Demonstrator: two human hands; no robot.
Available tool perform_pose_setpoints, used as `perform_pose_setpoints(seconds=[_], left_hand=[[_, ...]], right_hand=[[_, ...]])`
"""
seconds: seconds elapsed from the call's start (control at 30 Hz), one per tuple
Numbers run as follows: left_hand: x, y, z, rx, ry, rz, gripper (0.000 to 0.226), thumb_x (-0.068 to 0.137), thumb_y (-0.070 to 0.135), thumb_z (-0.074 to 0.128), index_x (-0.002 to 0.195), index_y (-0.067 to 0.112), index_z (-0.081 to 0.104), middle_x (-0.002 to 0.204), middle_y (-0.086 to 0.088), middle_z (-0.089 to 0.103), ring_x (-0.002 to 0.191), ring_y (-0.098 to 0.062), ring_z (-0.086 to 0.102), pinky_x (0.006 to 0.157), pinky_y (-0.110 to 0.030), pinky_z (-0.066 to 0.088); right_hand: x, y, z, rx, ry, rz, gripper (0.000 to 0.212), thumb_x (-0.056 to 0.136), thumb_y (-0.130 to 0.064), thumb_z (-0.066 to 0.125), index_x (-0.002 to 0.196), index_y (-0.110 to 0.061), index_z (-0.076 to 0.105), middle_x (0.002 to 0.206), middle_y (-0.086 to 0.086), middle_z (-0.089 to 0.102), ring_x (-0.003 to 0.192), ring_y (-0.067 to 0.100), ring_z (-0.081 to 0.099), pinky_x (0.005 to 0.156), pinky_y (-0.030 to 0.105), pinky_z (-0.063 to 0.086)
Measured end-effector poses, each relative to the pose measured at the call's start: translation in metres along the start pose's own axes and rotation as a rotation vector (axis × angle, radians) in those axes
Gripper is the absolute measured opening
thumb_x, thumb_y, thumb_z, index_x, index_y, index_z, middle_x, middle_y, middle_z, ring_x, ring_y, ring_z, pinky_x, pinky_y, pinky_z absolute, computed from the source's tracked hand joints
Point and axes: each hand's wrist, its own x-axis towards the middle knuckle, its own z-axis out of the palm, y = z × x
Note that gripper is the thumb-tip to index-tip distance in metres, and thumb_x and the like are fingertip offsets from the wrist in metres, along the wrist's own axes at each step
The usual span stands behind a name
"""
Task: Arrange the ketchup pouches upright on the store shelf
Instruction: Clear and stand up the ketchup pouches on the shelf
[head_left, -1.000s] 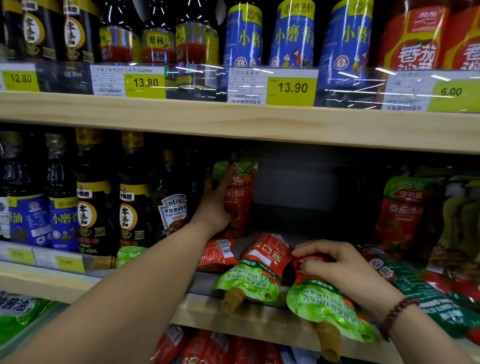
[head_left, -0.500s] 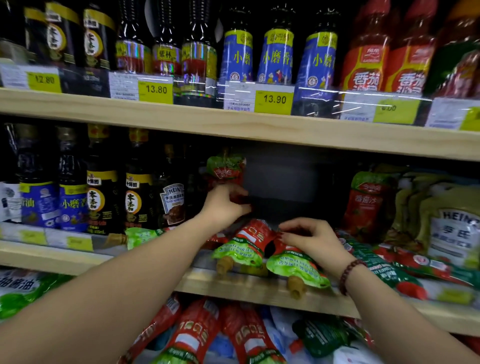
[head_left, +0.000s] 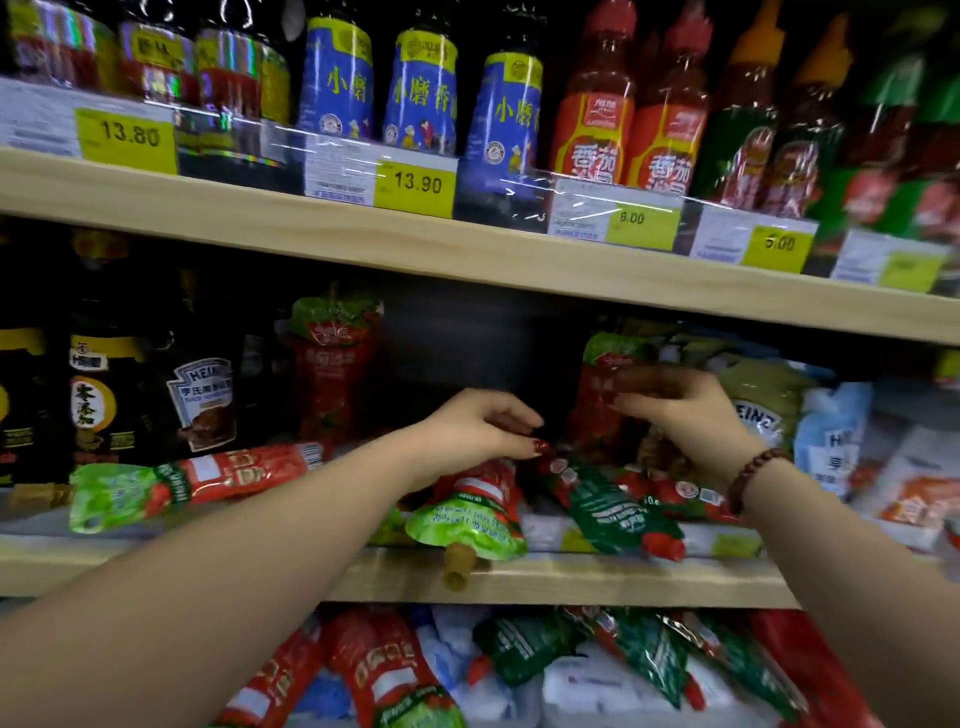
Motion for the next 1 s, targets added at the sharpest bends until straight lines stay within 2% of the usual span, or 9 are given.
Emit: perform_pose_setpoints(seconds=[0.1,0.2,0.27,0.33,0.43,0.53,0.6,0.73,1.0], left_hand=[[0.000,-0.005,0.011,0.005,-0.037,-0.037,0.030,0.074,0.002,0.074,0.102,0.009,0.067,0.097,-0.005,0.068,0.090,-0.013,0.063,0.080,-0.017,0.051],[0.001,-0.013,0.016,0.071,-0.060,-0.070,0.031,0.070,0.005,0.076,0.098,0.017,0.068,0.094,0.005,0.067,0.089,-0.009,0.063,0.065,-0.013,0.052],[0.002,-0.017,0.018,0.083,-0.052,-0.101,0.034,0.068,0.002,0.077,0.096,0.020,0.069,0.097,0.005,0.068,0.093,-0.010,0.064,0.077,-0.020,0.055],[0.002,-0.020,0.018,0.107,-0.072,-0.127,0.037,0.066,0.000,0.076,0.095,0.022,0.070,0.099,0.007,0.069,0.093,-0.007,0.064,0.082,-0.020,0.053],[0.000,-0.023,0.018,0.184,-0.115,-0.140,0.039,0.065,0.002,0.076,0.094,0.027,0.070,0.094,0.016,0.068,0.083,0.006,0.062,0.065,-0.003,0.046],[0.000,-0.025,0.017,0.185,-0.106,-0.145,0.037,0.065,0.003,0.077,0.091,0.028,0.071,0.090,0.017,0.068,0.077,0.012,0.061,0.059,0.000,0.042],[-0.002,-0.025,0.018,0.175,-0.096,-0.148,0.036,0.065,0.004,0.077,0.092,0.027,0.072,0.091,0.016,0.068,0.078,0.013,0.060,0.059,0.000,0.042],[-0.003,-0.025,0.017,0.177,-0.098,-0.146,0.035,0.065,0.006,0.078,0.091,0.028,0.072,0.088,0.017,0.068,0.078,0.011,0.061,0.058,0.000,0.042],[-0.003,-0.029,0.017,0.186,-0.096,-0.135,0.034,0.065,0.008,0.079,0.087,0.033,0.070,0.091,0.016,0.069,0.084,0.007,0.062,0.063,0.000,0.043]], right_hand=[[0.005,0.019,-0.016,-0.016,0.061,0.068,0.034,0.075,-0.007,0.073,0.108,-0.012,0.064,0.099,0.002,0.067,0.086,0.007,0.064,0.067,0.015,0.048],[0.010,0.037,-0.021,-0.021,0.095,0.102,0.041,0.074,-0.011,0.075,0.113,-0.014,0.061,0.104,0.000,0.065,0.094,0.011,0.062,0.074,0.020,0.048],[0.014,0.046,-0.019,-0.040,0.122,0.091,0.039,0.072,-0.014,0.077,0.107,-0.018,0.060,0.099,-0.004,0.064,0.088,0.006,0.061,0.072,0.020,0.047],[0.020,0.052,-0.017,-0.065,0.151,0.065,0.032,0.072,-0.015,0.077,0.096,-0.026,0.059,0.090,-0.013,0.061,0.080,-0.004,0.055,0.063,0.011,0.043],[0.034,0.053,-0.011,-0.086,0.162,0.043,0.039,0.072,-0.014,0.077,0.103,-0.026,0.056,0.092,-0.016,0.057,0.077,-0.005,0.052,0.052,0.002,0.040],[0.049,0.052,-0.003,-0.132,0.173,-0.014,0.059,0.072,-0.010,0.077,0.125,-0.017,0.050,0.112,-0.005,0.055,0.092,0.001,0.050,0.071,0.004,0.042],[0.060,0.050,0.002,-0.145,0.205,-0.031,0.065,0.071,-0.011,0.078,0.128,-0.014,0.048,0.125,0.002,0.055,0.103,0.006,0.049,0.086,0.015,0.040],[0.083,0.052,0.009,-0.200,0.225,-0.038,0.071,0.068,-0.019,0.082,0.129,-0.011,0.047,0.131,0.008,0.053,0.118,0.021,0.050,0.091,0.024,0.039],[0.095,0.061,0.009,-0.428,0.253,-0.043,0.069,0.068,-0.036,0.080,0.126,-0.015,0.050,0.131,0.010,0.051,0.123,0.027,0.045,0.102,0.035,0.039]])
